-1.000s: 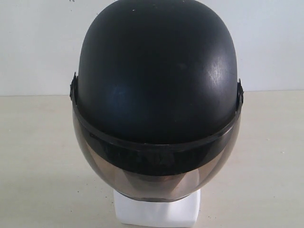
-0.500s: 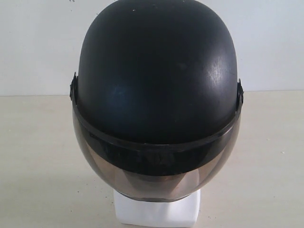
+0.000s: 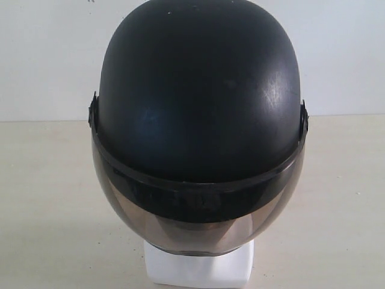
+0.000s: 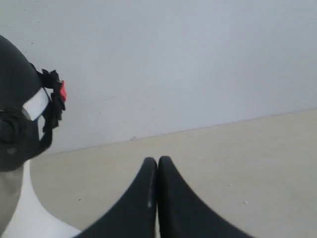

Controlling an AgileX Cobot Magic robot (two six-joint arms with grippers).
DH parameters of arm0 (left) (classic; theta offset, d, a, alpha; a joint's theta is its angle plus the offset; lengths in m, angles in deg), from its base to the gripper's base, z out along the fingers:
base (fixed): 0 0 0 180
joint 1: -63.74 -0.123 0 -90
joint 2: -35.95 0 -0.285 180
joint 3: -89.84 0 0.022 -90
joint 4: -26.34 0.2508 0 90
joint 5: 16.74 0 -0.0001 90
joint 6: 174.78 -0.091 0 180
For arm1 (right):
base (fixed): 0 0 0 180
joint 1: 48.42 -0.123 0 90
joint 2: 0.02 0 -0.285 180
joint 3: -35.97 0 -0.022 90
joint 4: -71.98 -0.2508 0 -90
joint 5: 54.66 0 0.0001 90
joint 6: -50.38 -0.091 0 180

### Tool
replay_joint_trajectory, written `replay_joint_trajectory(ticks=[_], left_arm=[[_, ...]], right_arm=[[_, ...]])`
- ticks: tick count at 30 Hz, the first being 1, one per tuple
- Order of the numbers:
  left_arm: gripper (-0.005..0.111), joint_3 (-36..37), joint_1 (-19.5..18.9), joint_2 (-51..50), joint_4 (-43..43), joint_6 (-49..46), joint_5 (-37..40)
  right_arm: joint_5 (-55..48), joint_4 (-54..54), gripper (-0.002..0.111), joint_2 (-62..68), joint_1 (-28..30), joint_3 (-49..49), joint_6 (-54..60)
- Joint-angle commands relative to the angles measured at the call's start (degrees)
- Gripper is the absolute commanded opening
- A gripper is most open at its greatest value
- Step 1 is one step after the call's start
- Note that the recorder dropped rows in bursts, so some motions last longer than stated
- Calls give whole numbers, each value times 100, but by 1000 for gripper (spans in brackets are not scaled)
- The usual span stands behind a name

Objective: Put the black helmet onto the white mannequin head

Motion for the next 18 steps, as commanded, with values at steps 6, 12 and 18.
replay_joint_trajectory(ticks=[6,12,18], left_arm=[[4,18,-12,15,-38,-38,-4],[4,18,-12,15,-28,-38,-4],[4,18,-12,15,-28,-38,-4]], right_arm=[[496,-27,0,-118,43,-782,-49],[403,1,0,-223,43,-782,-39],[-272,2625,0,-424,43,-782,-2109]])
